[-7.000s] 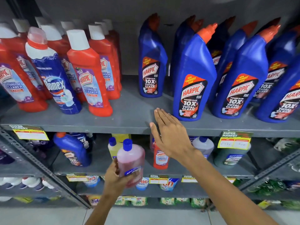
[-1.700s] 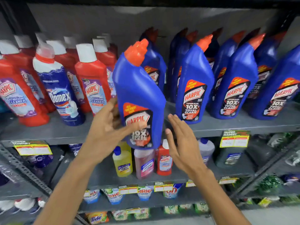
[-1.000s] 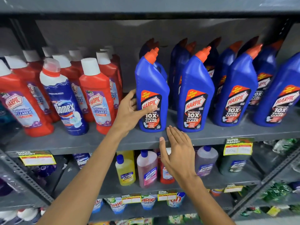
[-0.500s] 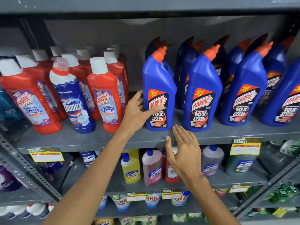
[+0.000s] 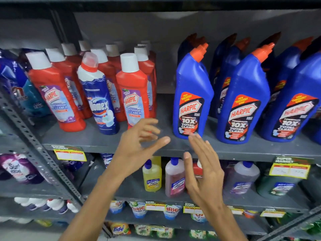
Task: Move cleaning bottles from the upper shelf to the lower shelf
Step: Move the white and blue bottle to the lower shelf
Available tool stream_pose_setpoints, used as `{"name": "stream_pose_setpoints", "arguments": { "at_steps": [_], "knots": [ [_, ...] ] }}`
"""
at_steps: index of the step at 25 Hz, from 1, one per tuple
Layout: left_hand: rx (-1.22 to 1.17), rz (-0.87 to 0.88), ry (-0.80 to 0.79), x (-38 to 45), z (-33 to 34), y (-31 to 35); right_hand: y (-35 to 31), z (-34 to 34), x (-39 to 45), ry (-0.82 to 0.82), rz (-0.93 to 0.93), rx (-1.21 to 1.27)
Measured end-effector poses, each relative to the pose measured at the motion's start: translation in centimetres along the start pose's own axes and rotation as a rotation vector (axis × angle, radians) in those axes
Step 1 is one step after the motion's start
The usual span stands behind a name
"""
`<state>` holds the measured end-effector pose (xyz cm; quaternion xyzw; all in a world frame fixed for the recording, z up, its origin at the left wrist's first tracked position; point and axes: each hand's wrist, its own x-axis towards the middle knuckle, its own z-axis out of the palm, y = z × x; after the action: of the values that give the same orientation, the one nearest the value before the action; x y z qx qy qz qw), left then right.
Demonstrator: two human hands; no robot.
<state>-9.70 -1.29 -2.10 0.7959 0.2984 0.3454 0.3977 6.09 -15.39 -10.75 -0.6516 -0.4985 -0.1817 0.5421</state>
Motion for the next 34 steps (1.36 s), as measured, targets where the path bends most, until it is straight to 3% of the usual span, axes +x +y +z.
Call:
{"name": "stream_pose_setpoints", "arguments": {
  "at_steps": [5, 7, 11, 16, 24, 29, 34],
  "knots": [
    [0.008, -0.046, 0.49, -2.0, -9.5, -3.6, -7.3, 6.5, 0.5, -0.287, -0.113, 0.062],
    [-0.017, -0.079, 0.543, -1.0, -11.8, -4.7, -9.0, 9.3, 0.8, -0.403, -0.1, 0.006],
    [-0.117, -0.097, 0.388, 2.2, -14.2, -6.6, -10.8, 14.3, 0.8, -0.453, -0.058, -0.084],
    [-0.141, -0.099, 0.154, 5.6, -15.3, -8.4, -11.3, 17.6, 0.4, -0.349, -0.041, -0.245],
    [-0.188, -0.013, 0.053, 6.5, -16.8, -8.6, -11.3, 18.7, -0.2, -0.217, -0.06, -0.346],
    [-0.288, 0.109, 0.186, 0.0, -20.1, -7.3, -10.6, 19.0, -0.2, -0.181, -0.108, -0.367],
    [-0.355, -0.11, 0.126, -11.2, -20.6, -12.5, -9.7, 19.3, -0.3, -0.149, -0.151, -0.334]
  ]
}}
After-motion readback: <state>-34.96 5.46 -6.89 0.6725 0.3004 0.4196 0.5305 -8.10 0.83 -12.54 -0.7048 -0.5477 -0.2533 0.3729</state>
